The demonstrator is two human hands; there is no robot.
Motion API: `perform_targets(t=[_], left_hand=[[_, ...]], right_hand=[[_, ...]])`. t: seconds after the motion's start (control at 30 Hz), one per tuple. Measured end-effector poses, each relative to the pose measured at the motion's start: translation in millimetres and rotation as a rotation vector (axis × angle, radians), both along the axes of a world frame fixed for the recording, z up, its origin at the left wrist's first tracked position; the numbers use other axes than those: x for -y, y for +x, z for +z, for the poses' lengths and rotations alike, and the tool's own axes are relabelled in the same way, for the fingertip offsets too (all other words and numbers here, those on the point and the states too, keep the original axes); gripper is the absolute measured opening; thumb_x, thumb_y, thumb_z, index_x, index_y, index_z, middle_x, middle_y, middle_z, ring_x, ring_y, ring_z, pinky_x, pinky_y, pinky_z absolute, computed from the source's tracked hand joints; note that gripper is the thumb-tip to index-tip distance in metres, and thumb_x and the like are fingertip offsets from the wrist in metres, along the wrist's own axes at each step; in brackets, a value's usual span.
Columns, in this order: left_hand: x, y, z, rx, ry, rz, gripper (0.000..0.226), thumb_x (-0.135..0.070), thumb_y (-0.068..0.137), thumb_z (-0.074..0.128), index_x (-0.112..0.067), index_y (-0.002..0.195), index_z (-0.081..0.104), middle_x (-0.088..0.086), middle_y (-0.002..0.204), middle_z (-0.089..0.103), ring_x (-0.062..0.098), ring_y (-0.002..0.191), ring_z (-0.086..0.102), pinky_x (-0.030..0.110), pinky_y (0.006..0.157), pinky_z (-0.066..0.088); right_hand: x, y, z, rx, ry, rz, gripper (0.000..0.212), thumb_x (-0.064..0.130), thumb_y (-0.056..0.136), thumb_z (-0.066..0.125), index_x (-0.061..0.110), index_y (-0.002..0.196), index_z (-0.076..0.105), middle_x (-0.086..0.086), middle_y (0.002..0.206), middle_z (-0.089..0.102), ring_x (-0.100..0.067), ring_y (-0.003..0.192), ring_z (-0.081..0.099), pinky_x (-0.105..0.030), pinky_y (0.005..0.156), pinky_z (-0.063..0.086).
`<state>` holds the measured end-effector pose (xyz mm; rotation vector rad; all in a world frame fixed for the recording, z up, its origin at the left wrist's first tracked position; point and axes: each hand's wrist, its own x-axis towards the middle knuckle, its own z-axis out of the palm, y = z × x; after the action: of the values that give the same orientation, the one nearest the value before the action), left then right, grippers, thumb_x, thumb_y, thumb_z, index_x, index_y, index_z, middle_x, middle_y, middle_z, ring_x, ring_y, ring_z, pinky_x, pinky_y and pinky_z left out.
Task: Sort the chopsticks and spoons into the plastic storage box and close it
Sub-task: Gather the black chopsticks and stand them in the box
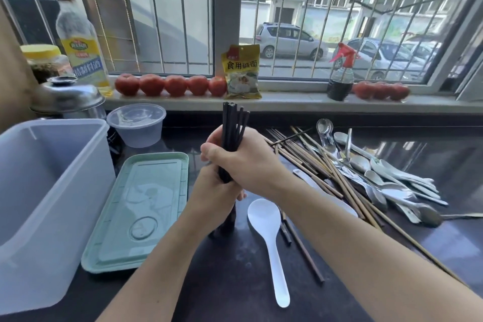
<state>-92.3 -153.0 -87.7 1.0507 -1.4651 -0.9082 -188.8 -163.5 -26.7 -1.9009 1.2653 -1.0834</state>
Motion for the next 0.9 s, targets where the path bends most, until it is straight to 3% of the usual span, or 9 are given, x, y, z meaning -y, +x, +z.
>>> perform_targets(t=[0.1, 0.2, 0.27, 0.37, 0.43, 0.5, 0.6, 0.73, 0.9], left_hand=[[0, -4, 2, -0.093, -0.025, -0.006, 0.03, -0.005, 0.084, 0.054, -0.025, 0.066, 0.067, 0.006, 0.056, 0.06, 0.032, 0.058, 0.057, 0.043, 0.053, 0.048], [2, -11, 3, -0.218, -0.018, -0.027, 0.037, -0.006, 0.081, 0.055, -0.034, 0.061, 0.068, -0.009, 0.053, 0.055, 0.015, 0.059, 0.054, 0.034, 0.054, 0.044], [4, -15, -1, -0.196, -0.016, -0.005, 0.043, 0.003, 0.088, 0.054, -0.029, 0.061, 0.066, -0.007, 0.051, 0.053, 0.018, 0.054, 0.053, 0.032, 0.051, 0.042], [3, -17, -10, -0.207, 0.034, 0.026, 0.014, -0.028, 0.087, 0.052, -0.024, 0.074, 0.054, -0.008, 0.055, 0.055, 0.019, 0.052, 0.054, 0.031, 0.054, 0.047], [5, -12, -18, -0.244, 0.038, 0.011, 0.024, -0.024, 0.095, 0.06, -0.023, 0.071, 0.056, -0.005, 0.051, 0.051, 0.016, 0.046, 0.05, 0.032, 0.051, 0.047], [5, -10, -25, -0.259, 0.032, -0.021, 0.041, -0.008, 0.097, 0.062, -0.028, 0.062, 0.053, 0.0, 0.05, 0.045, 0.022, 0.046, 0.044, 0.036, 0.053, 0.047], [5, -16, -32, -0.24, 0.059, -0.032, 0.046, -0.005, 0.098, 0.062, -0.027, 0.06, 0.05, 0.003, 0.049, 0.044, 0.025, 0.046, 0.044, 0.04, 0.056, 0.048], [8, -21, -35, -0.316, 0.083, -0.054, 0.042, -0.009, 0.101, 0.06, -0.023, 0.063, 0.049, 0.006, 0.051, 0.042, 0.025, 0.044, 0.042, 0.038, 0.052, 0.047], [17, -12, -33, -0.423, 0.032, 0.101, 0.036, -0.013, 0.103, 0.058, -0.018, 0.069, 0.048, 0.002, 0.053, 0.04, 0.022, 0.046, 0.04, 0.037, 0.054, 0.042]], right_hand=[[-4, 5, 0, -0.021, -0.052, -0.045, 0.03, 0.036, 0.087, 0.068, 0.013, 0.069, 0.065, -0.002, 0.074, 0.073, -0.019, 0.076, 0.07, -0.042, 0.073, 0.058], [-4, 9, 3, 0.008, -0.084, -0.109, 0.035, 0.031, 0.089, 0.067, 0.005, 0.066, 0.061, -0.008, 0.073, 0.072, -0.024, 0.073, 0.069, -0.041, 0.061, 0.058], [1, 8, -1, 0.004, -0.026, -0.129, 0.032, 0.032, 0.089, 0.068, 0.008, 0.067, 0.062, -0.005, 0.074, 0.073, -0.023, 0.074, 0.069, -0.043, 0.068, 0.059], [0, -9, -12, -0.099, 0.131, 0.12, 0.024, 0.042, 0.088, 0.071, 0.02, 0.098, 0.067, 0.0, 0.093, 0.072, -0.019, 0.089, 0.071, -0.047, 0.078, 0.061], [2, -40, -17, -0.041, 0.121, 0.205, 0.032, 0.042, 0.094, 0.066, 0.026, 0.122, 0.063, 0.006, 0.113, 0.07, -0.009, 0.106, 0.067, -0.035, 0.093, 0.056], [15, -82, -24, -0.044, 0.023, -0.059, 0.023, 0.034, 0.1, 0.06, 0.026, 0.12, 0.067, 0.01, 0.109, 0.071, -0.005, 0.104, 0.066, -0.026, 0.093, 0.053], [47, -147, -49, -0.414, 0.052, -0.583, 0.022, 0.016, 0.097, 0.053, 0.024, 0.097, 0.073, 0.002, 0.099, 0.073, -0.02, 0.092, 0.065, -0.03, 0.077, 0.049], [61, -179, -82, -0.696, 0.195, -0.703, 0.028, 0.006, 0.086, 0.048, 0.023, 0.07, 0.063, -0.003, 0.084, 0.069, -0.028, 0.082, 0.064, -0.03, 0.065, 0.046], [57, -172, -95, -0.74, 0.107, -0.705, 0.027, 0.015, 0.094, 0.049, 0.021, 0.101, 0.074, -0.006, 0.108, 0.065, -0.028, 0.099, 0.06, -0.037, 0.081, 0.054]])
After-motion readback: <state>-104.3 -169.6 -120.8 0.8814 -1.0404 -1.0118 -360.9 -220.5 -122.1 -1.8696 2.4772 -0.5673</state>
